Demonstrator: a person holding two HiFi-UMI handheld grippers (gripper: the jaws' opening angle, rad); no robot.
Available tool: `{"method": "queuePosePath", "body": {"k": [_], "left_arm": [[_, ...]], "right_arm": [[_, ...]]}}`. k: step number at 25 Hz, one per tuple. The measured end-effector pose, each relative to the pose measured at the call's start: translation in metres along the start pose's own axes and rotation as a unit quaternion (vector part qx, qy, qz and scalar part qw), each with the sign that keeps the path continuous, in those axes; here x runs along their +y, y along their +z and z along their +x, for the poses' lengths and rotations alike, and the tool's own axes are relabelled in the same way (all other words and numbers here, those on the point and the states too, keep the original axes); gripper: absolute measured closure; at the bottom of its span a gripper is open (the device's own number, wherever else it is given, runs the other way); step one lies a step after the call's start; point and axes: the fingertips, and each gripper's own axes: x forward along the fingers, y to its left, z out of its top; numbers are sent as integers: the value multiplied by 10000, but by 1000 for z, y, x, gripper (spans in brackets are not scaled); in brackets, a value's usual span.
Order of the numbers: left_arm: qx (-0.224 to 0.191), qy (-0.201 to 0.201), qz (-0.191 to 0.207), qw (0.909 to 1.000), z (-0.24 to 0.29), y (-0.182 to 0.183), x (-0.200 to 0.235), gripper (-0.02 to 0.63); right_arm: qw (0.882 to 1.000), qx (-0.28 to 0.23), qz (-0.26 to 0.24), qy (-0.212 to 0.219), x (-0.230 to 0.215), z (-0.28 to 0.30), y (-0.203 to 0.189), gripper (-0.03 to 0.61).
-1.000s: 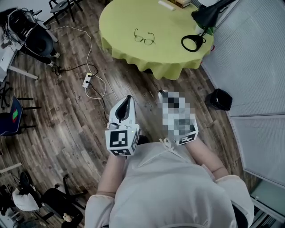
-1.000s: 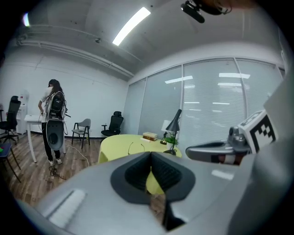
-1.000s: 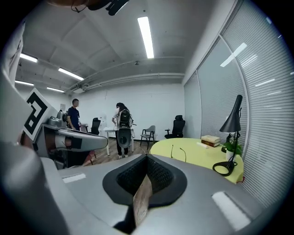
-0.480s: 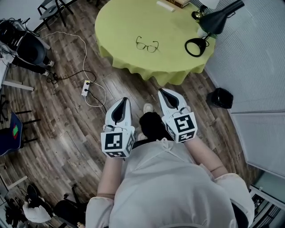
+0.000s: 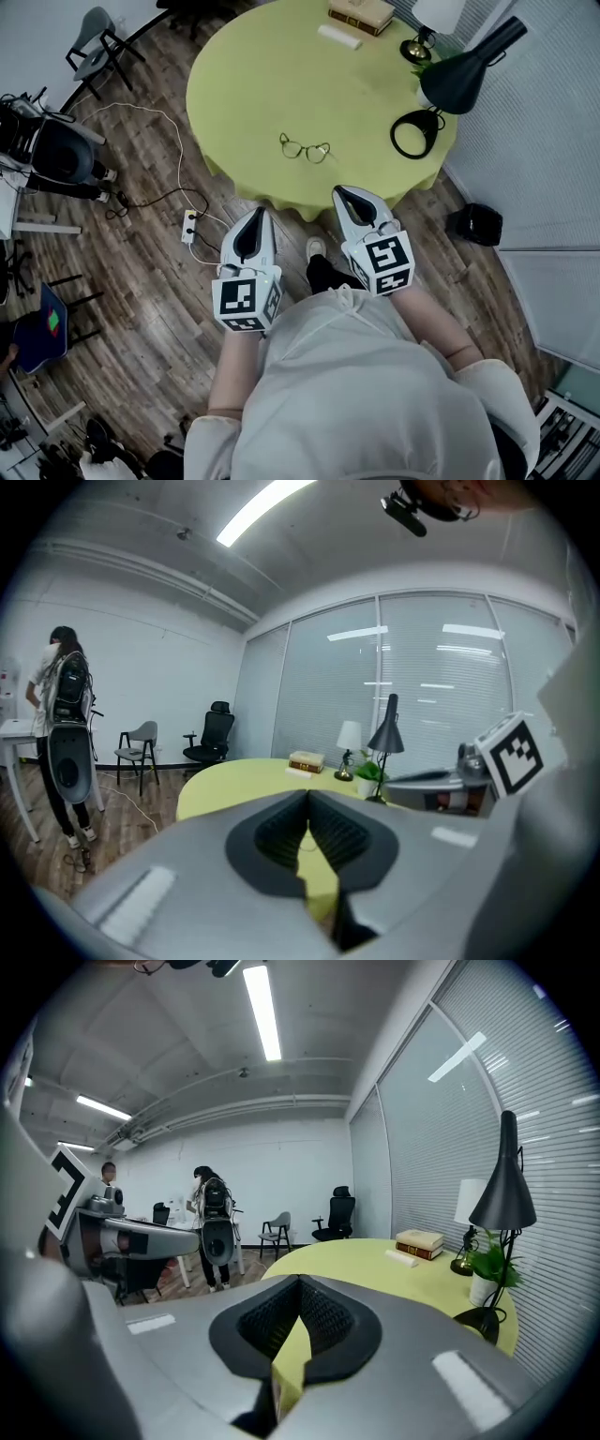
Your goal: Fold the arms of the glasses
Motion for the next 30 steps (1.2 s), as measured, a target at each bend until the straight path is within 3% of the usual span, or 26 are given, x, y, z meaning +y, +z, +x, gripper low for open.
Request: {"method": "queuePosePath", "body": {"k": [6,14,25,30], "left_arm": [[154,-95,9,9998,105,21,21,607],[514,-376,16,9980,190,11,23,607],[1175,-1290,270,9843,259,4,59,607],[1436,-1607,309,9760,278,-14,76,607]], "right_arm": [[9995,174,174,-220,-75,68,10,579],[9954,623,449,-569,-140,104,-23,578],[9721,1619,1052,-1332,-149,132,-58,579],[9613,2078,1143,-1404,-139,147,-86,578]]}}
